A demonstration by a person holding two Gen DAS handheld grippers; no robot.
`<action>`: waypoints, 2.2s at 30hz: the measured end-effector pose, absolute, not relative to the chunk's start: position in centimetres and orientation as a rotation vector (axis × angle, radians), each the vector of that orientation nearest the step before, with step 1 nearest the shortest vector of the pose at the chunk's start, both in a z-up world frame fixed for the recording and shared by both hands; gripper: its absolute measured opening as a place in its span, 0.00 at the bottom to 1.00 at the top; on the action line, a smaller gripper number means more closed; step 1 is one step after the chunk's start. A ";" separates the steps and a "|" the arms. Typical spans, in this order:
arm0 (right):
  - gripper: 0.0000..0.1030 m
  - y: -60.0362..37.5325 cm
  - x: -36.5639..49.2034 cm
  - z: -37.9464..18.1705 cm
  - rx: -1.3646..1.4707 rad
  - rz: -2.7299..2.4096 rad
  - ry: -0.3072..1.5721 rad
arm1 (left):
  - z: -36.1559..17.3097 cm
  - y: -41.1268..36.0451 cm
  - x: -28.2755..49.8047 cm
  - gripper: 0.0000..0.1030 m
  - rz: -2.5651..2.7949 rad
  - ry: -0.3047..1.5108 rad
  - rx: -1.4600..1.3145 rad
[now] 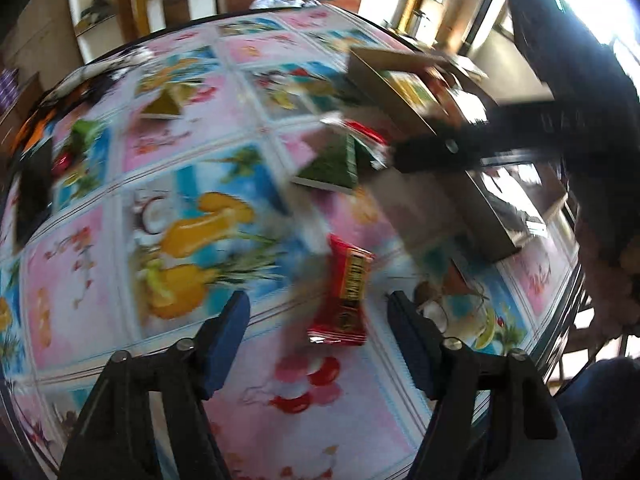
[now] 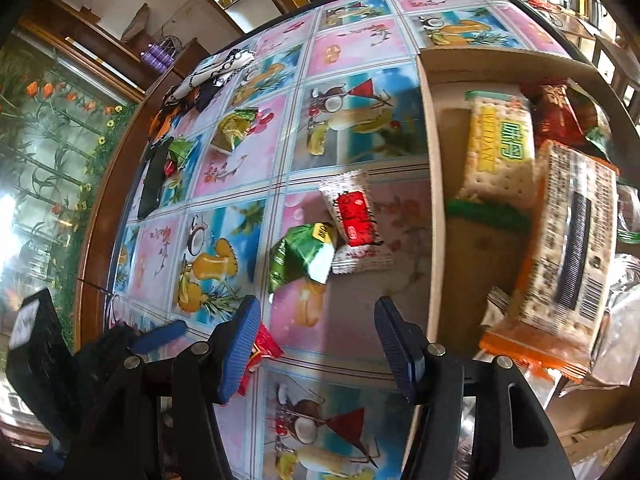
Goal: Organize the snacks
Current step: 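Grasp the red snack bag with the left gripper while the right gripper grasps the green pea bag, then lift and carry both bags over the cardboard box with both grippers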
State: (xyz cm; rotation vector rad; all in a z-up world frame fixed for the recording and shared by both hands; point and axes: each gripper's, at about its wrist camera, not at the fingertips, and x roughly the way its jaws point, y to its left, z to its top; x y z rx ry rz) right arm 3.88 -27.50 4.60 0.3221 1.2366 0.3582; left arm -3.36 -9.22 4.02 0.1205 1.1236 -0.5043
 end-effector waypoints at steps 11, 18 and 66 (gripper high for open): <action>0.62 -26.1 5.0 4.9 0.280 0.389 1.216 | 2.5 -8.7 -1.8 0.19 -0.338 1.146 0.157; 0.62 -23.8 8.2 4.1 0.243 0.416 1.219 | 2.4 -4.4 -1.9 0.19 -0.224 1.155 0.066; 0.67 -23.7 4.3 3.0 0.481 0.359 1.340 | 2.3 -2.8 -1.7 0.19 -0.189 1.112 0.051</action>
